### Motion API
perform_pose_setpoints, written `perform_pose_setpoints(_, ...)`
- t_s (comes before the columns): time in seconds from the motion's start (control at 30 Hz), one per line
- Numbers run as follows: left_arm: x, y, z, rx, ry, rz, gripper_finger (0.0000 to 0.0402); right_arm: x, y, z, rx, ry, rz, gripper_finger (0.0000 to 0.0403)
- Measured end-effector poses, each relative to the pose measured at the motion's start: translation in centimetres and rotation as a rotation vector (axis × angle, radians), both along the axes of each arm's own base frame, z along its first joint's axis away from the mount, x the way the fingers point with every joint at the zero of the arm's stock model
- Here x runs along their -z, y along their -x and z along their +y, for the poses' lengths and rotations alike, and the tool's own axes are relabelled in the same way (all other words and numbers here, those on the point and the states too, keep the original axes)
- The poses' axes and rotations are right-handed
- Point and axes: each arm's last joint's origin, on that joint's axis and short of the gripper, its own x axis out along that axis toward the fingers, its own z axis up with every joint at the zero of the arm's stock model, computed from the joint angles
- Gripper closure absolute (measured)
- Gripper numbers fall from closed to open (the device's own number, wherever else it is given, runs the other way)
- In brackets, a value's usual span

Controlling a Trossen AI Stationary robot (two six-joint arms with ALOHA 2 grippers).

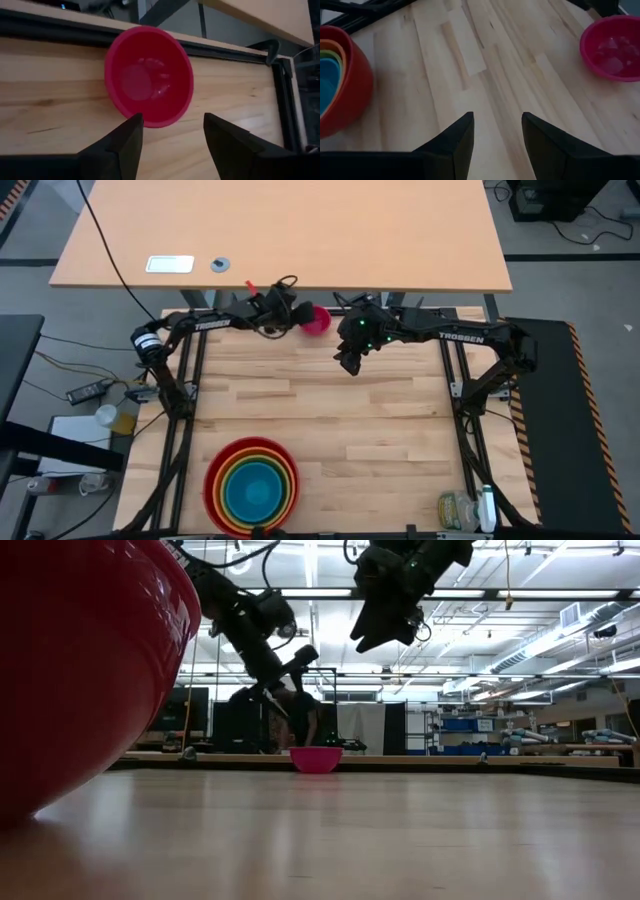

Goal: Nest bowls inside each other
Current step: Stack the pink bowl on top of the blue bowl

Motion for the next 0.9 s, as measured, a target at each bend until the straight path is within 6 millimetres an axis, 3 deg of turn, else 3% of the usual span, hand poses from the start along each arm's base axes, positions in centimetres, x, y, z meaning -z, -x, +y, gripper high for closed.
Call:
perform_pose_setpoints(0.2,0.6,-1.6,-2.3,0.023,-0.09,0.088,0.0203,0.0,0.1,0.0,-0.018,0.014,0.006,0.0229)
perform_pose_setpoints(0.33,1.4,-2.1,-3.5,0.152,-0.137,0.193,0.0226,-0.7,1.1,-0.2,-0.02,0.031,0.013,0.0229)
perform_pose_setpoints(0.43,0.8,-2.2,-3.9,0.247,-0.165,0.284,0.024,-1.5,2.0,-0.4,-0.026,0.056,0.002,0.0229)
perform_pose_setpoints(0.63,-1.9,-3.6,-2.8,0.412,-0.25,0.445,0.0246,-3.3,3.6,-1.2,0.012,0.089,-0.056,0.0229)
perform_pose_setpoints(0.9,-1.1,-8.3,-0.4,0.635,-0.295,0.67,0.0246,-4.6,4.8,-1.1,0.042,0.091,-0.092,0.0229)
